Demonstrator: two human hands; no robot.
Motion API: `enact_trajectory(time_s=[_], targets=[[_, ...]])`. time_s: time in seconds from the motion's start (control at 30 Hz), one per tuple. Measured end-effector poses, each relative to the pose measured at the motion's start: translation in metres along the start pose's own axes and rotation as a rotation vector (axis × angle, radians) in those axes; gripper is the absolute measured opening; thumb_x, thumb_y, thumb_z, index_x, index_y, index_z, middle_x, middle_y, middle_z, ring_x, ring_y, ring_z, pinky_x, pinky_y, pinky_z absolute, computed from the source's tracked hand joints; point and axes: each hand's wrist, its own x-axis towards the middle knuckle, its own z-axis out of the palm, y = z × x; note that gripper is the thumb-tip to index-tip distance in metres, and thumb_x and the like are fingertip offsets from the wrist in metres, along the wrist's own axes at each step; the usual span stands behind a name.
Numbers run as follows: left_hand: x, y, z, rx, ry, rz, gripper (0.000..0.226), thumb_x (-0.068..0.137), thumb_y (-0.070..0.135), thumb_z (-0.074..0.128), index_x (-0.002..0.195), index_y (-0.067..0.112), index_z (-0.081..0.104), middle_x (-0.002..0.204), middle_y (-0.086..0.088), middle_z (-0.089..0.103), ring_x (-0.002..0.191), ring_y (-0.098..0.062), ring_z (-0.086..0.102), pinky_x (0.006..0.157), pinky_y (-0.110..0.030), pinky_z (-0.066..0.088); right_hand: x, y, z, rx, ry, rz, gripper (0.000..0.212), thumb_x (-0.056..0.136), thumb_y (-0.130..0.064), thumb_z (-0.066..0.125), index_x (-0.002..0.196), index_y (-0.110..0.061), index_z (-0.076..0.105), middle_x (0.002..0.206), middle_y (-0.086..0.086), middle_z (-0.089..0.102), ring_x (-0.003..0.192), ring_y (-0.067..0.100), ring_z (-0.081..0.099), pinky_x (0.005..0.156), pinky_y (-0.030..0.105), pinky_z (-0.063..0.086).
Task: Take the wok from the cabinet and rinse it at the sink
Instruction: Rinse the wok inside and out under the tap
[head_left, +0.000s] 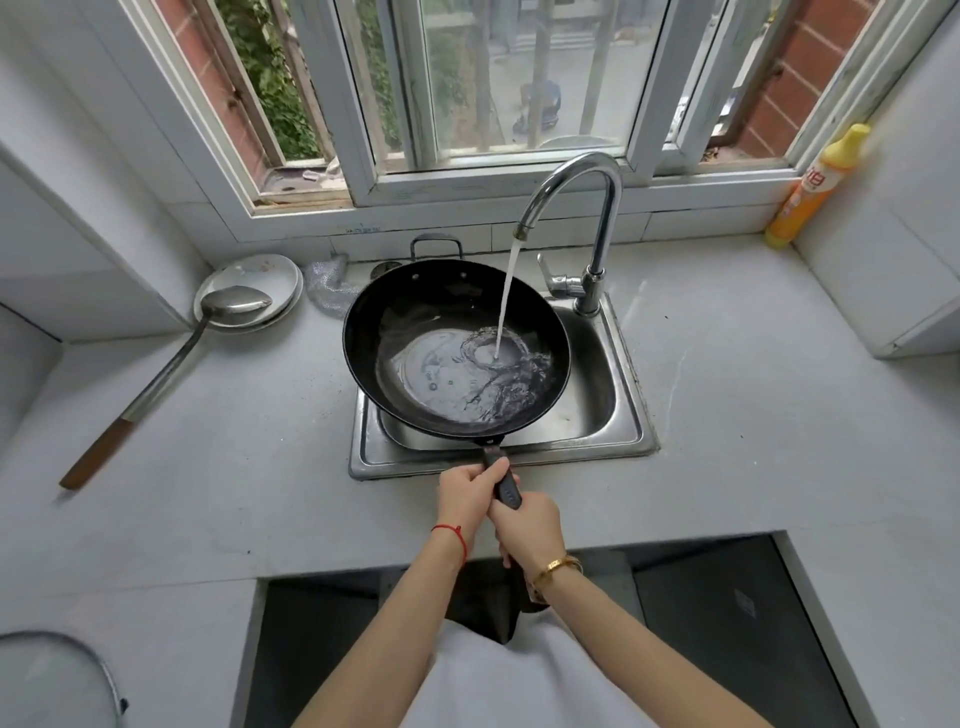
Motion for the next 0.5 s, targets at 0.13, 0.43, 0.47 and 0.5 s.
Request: enact_trajectory(time_s=[0.13, 0.43, 0.47, 0.5], targets=[[-0.005, 0.005, 0.003, -0.112, -0.046, -0.049, 0.021, 0.088, 0.012, 0.067, 0.071, 0.0, 0.073, 0.067, -0.006, 0.072, 0.063, -0.016, 0.064, 0.064, -0.024, 0.054, -0.003, -0.003, 0.002, -0.054, 0.039, -0.032, 0.028, 0.089, -0.021, 0.059, 0.065, -0.008, 0.057, 0.048, 0.005, 0.052, 0.033, 0.016, 0.048, 0.035, 0.021, 0.039], [-0.011, 0.012, 0.007, -0.255, -0.215, -0.125, 0.018, 0.096, 0.009, 0.056, 0.095, -0.006, 0.065, 0.079, -0.01, 0.069, 0.067, -0.016, 0.065, 0.061, -0.021, 0.056, -0.001, 0.0, -0.005, -0.333, 0.126, -0.117, 0.019, 0.08, -0.027, 0.057, 0.064, -0.018, 0.06, 0.056, 0.001, 0.061, 0.056, 0.026, 0.062, 0.049, 0.035, 0.054], [-0.01, 0.012, 0.008, -0.254, -0.221, -0.129, 0.018, 0.096, 0.009, 0.056, 0.096, -0.006, 0.065, 0.08, -0.01, 0.069, 0.068, -0.017, 0.065, 0.061, -0.021, 0.056, -0.002, 0.0, -0.006, -0.344, 0.126, -0.126, 0.018, 0.079, -0.026, 0.057, 0.064, -0.019, 0.06, 0.057, 0.0, 0.061, 0.057, 0.025, 0.061, 0.05, 0.035, 0.054], [-0.01, 0.011, 0.008, -0.253, -0.227, -0.131, 0.018, 0.096, 0.01, 0.056, 0.096, -0.006, 0.065, 0.081, -0.011, 0.069, 0.069, -0.018, 0.065, 0.062, -0.022, 0.056, -0.002, 0.001, -0.007, -0.351, 0.124, -0.137, 0.018, 0.08, -0.025, 0.057, 0.063, -0.021, 0.059, 0.056, -0.001, 0.06, 0.056, 0.023, 0.061, 0.05, 0.033, 0.052]])
